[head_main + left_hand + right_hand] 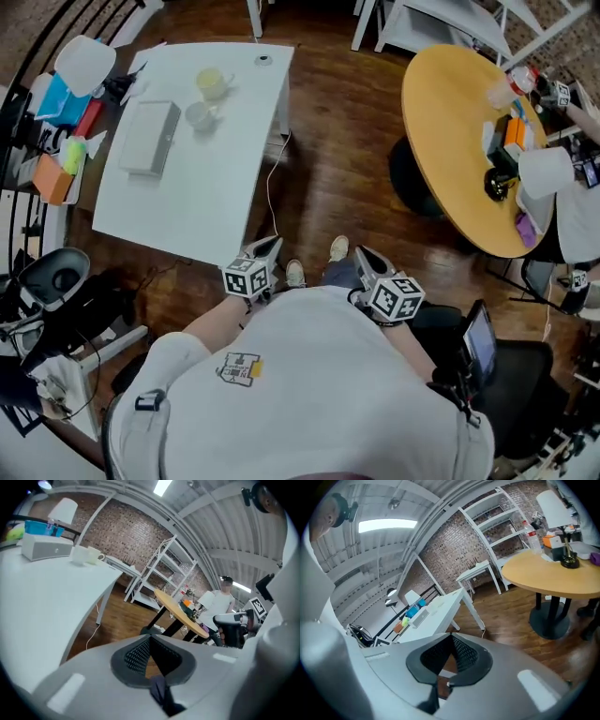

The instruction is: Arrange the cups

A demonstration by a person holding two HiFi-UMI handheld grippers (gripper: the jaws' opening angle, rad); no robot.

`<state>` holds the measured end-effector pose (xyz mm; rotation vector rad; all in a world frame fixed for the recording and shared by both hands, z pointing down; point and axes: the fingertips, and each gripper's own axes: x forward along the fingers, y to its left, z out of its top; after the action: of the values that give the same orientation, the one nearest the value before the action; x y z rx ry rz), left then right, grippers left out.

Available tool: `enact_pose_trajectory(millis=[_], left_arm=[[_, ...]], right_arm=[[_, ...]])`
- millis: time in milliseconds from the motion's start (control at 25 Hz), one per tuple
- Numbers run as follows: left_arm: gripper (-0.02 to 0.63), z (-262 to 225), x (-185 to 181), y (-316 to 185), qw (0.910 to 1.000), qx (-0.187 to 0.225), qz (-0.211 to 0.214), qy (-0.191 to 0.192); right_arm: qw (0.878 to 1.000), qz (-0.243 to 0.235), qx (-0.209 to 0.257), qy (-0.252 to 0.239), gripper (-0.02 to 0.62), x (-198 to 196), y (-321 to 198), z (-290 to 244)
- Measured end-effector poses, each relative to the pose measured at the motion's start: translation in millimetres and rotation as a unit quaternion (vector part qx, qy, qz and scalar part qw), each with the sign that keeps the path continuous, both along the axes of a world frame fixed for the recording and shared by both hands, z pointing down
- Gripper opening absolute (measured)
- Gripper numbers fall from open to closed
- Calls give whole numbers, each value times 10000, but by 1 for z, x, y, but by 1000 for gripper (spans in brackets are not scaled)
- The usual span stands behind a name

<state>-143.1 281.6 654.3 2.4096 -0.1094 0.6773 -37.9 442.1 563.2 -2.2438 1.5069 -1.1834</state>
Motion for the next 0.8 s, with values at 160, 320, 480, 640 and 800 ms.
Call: enact_pose_trajectory(millis=[160,320,480,640,800], left_arm=[[0,-6,23,-49,9962,244,-840,-33],[0,-11,48,-103,9818,426,-1838,-206],[0,-24,78,-150,9610,688,-2639,-461],[0,-42,95,-198,9258,1256,-3486,-752],[0,-58,94,-243,8911,1787,-4042,-1033]], right_arm=[[9985,-546,49,-39,0,45,-49,12],[9937,-1094,192,-153,0,100,-104,15],[9859,-1643,302,-39,0,167,-150,2],[9778,-2080,257,-64,0,223,-188,8],[9682,-2491,145,-166,0,241,-234,18]])
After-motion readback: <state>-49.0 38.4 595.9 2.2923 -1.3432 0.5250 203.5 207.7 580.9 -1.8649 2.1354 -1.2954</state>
